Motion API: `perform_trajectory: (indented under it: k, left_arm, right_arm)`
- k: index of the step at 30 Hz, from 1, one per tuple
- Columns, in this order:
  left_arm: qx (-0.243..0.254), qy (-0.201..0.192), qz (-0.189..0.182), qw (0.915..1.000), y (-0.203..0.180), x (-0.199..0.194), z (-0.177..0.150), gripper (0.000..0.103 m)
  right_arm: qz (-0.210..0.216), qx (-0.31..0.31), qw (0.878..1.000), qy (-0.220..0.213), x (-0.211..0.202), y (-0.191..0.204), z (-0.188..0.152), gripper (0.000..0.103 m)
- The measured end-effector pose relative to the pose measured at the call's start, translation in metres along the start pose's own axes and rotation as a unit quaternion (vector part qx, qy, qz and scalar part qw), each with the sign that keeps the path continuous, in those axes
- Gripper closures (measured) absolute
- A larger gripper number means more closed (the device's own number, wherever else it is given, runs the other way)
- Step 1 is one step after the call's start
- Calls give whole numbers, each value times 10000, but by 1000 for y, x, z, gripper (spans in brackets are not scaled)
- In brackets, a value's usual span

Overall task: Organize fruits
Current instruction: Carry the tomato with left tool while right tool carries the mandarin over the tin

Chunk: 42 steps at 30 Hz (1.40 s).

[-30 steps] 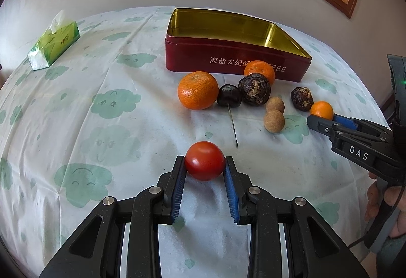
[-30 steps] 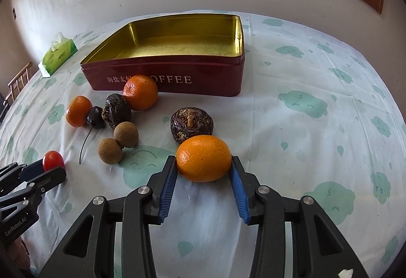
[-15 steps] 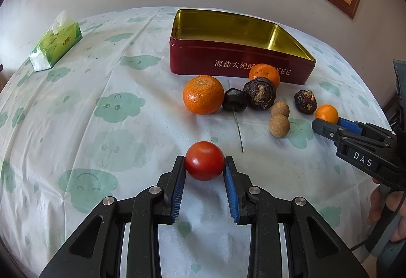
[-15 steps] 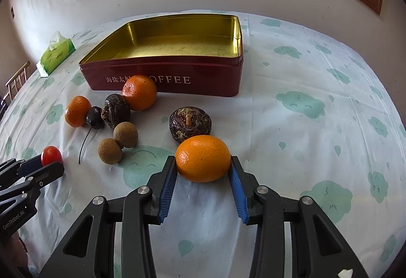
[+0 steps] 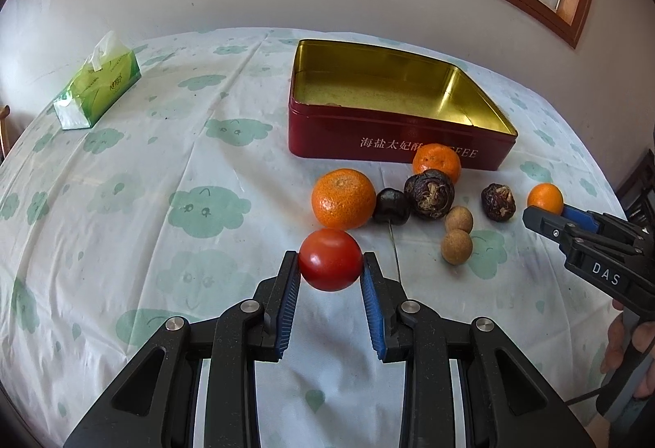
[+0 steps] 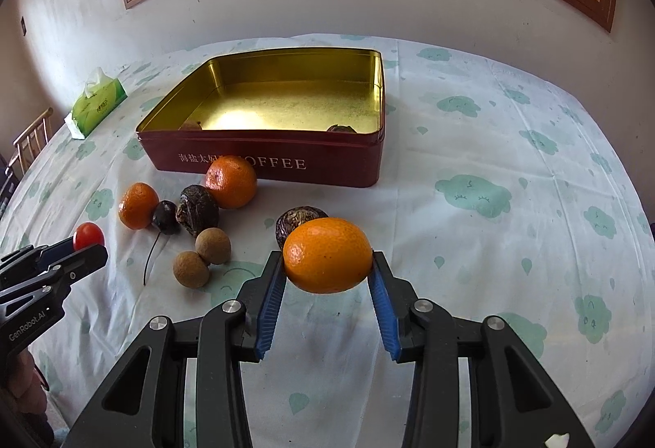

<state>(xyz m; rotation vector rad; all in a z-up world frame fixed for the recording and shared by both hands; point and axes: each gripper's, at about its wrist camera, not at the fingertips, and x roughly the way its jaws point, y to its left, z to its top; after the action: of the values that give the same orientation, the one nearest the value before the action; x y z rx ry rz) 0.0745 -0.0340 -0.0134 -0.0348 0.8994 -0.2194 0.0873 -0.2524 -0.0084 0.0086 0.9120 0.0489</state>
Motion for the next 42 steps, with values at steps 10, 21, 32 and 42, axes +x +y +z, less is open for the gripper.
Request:
perform_trajectory:
  k: [10,21,32,42]
  left_arm:
    - [-28,-218,-44,9997,3,-3,29,72]
    - [125,-633,-65,9979,1,4,84,72]
    - [250,-464,-103,9986,-11,42,114,72]
    - [424,-222,-1,9989,-18,70,116,72]
  right_arm:
    - [87,38,9996,-264,-7,-2,31,65]
    - [127,-212,9989,-404,11,7,67,65]
    - [125,-313,9992,-226,47,12,91,65]
    - [123,-235,9996,-57,69,9,94,65]
